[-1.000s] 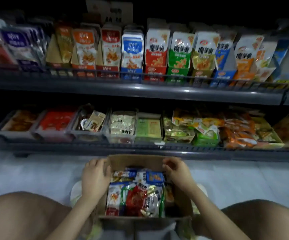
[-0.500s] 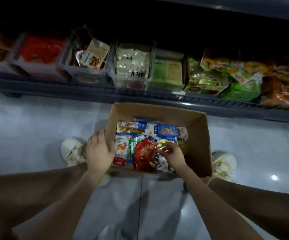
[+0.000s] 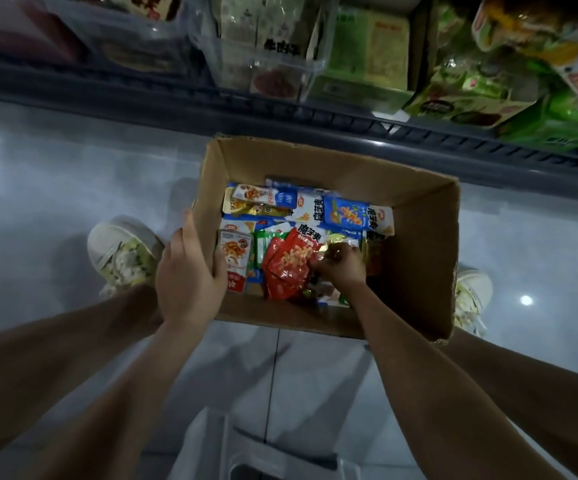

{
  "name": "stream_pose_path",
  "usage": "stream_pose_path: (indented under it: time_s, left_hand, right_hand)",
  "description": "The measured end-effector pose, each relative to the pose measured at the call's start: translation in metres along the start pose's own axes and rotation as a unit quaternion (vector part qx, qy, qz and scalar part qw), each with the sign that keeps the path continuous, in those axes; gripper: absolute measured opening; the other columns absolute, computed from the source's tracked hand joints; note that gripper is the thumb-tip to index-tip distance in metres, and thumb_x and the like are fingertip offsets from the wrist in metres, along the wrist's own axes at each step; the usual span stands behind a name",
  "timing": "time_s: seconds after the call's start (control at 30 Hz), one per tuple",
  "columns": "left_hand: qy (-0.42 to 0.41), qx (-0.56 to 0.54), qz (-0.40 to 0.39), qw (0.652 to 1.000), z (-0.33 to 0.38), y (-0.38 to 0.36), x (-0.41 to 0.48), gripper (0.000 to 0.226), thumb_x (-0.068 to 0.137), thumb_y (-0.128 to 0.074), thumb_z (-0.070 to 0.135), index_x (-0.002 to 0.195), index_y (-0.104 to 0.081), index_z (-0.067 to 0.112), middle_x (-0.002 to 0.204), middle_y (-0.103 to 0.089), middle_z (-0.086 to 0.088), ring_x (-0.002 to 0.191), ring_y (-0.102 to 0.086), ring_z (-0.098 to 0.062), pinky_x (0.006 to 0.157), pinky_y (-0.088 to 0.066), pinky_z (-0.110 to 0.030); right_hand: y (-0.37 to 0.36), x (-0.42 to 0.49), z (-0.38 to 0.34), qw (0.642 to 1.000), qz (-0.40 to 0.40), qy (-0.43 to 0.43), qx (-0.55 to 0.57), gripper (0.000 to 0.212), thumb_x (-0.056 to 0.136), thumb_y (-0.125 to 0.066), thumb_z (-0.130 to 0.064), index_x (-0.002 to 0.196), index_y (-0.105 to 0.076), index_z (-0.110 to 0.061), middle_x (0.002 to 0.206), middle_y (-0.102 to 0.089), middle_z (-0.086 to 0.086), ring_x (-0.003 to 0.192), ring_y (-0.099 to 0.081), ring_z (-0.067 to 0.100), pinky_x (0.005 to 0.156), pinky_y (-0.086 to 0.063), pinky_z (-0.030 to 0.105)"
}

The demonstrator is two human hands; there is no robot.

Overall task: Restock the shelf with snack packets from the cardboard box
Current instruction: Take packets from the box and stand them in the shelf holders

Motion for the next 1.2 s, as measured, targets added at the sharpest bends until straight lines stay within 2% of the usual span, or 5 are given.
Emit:
stream_pose_path:
  time_s: [0.23, 0.67, 0.77, 1.03, 1.2]
  left_hand:
    - [0.014, 0.013, -0.002, 1.0, 0.003, 0.0, -0.001, 0.072, 0.09, -0.059, 0.023, 0.148, -0.02, 0.005, 0.127, -0.051, -0.022, 0.109, -0.055, -0.038, 0.084, -0.049, -0.048]
    - [-0.02, 0.026, 0.01, 0.999, 0.003, 0.0, -0.002, 0.07, 0.087, -0.06, 0.017, 0.144, -0.026, -0.003, 0.12, -0.053, -0.028, 0.105, -0.057, -0.042, 0.084, -0.049, -0.049]
    - [-0.034, 0.016, 0.013, 0.999, 0.001, 0.0, -0.002, 0.069, 0.087, -0.06, 0.016, 0.143, -0.027, -0.004, 0.116, -0.054, -0.028, 0.102, -0.057, -0.041, 0.081, -0.049, -0.048]
    - [-0.034, 0.02, 0.064, 0.997, 0.012, 0.021, -0.001, 0.053, 0.086, -0.063, 0.018, 0.132, -0.045, -0.004, 0.115, -0.054, -0.029, 0.104, -0.052, -0.044, 0.087, -0.043, -0.051]
    - [-0.035, -0.135, -0.053, 0.989, 0.058, 0.057, -0.003, 0.048, 0.09, -0.057, 0.046, 0.124, -0.058, 0.012, 0.118, -0.062, -0.006, 0.108, -0.058, -0.021, 0.091, -0.045, -0.033]
  right_hand:
    - [-0.001, -0.002, -0.013, 0.975, 0.022, -0.074, 0.21, 0.052, 0.073, -0.082, -0.026, 0.115, -0.059, -0.007, 0.111, -0.064, 0.006, 0.102, -0.057, 0.02, 0.084, -0.045, 0.03]
    - [-0.016, -0.014, -0.032, 0.895, -0.029, -0.145, 0.42, 0.026, 0.076, -0.075, 0.003, 0.076, -0.057, -0.016, 0.096, -0.063, 0.006, 0.103, -0.058, 0.031, 0.091, -0.05, 0.05]
    - [-0.012, -0.026, -0.036, 0.88, -0.042, -0.147, 0.45, 0.029, 0.075, -0.076, 0.004, 0.079, -0.06, -0.02, 0.107, -0.064, 0.012, 0.105, -0.059, 0.034, 0.09, -0.051, 0.056]
    - [0.045, -0.079, -0.043, 0.817, -0.081, -0.132, 0.556, 0.033, 0.079, -0.068, 0.009, 0.098, -0.06, -0.016, 0.087, -0.068, 0.011, 0.063, -0.066, 0.018, 0.037, -0.051, 0.027]
    - [0.083, -0.113, -0.055, 0.828, -0.165, -0.03, 0.536, 0.033, 0.072, -0.072, 0.006, 0.099, -0.066, -0.012, 0.094, -0.072, 0.015, 0.078, -0.071, 0.028, 0.066, -0.059, 0.043]
Point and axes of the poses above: each hand's wrist, its own x-axis towards the middle knuckle, its own y-axis out of the back of the hand, z = x × y, the point moved 1 cm from there along x, towards the middle knuckle
